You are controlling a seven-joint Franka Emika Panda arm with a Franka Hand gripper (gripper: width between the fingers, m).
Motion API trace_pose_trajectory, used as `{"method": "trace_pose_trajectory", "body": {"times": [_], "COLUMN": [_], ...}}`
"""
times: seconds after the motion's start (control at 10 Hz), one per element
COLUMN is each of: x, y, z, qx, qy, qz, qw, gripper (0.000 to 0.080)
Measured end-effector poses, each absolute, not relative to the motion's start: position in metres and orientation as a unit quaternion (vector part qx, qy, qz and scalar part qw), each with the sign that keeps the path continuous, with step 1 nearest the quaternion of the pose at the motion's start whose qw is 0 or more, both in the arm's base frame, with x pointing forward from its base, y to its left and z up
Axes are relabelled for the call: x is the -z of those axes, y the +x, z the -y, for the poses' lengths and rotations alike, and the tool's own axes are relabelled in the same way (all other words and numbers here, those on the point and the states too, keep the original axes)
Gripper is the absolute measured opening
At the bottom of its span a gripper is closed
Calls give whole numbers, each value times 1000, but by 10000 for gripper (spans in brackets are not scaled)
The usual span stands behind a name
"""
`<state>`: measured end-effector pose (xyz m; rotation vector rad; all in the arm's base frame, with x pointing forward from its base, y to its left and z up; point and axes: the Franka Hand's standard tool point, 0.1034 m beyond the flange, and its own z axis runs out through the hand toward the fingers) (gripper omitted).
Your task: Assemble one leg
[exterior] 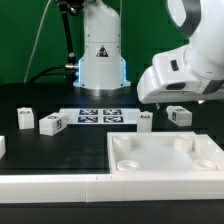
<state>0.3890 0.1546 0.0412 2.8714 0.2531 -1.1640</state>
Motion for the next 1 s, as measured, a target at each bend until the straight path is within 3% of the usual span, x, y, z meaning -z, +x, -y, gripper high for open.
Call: {"method": "trace_pose_trajectory", "body": {"times": [0.5,1.0], "x": [-32,-14], "y": [375,357], "z": [-160,-169], "qx": [377,459], "qy": [922,884], "qz": [-83,-85], "qw": [19,28], "gripper": [649,649]}}
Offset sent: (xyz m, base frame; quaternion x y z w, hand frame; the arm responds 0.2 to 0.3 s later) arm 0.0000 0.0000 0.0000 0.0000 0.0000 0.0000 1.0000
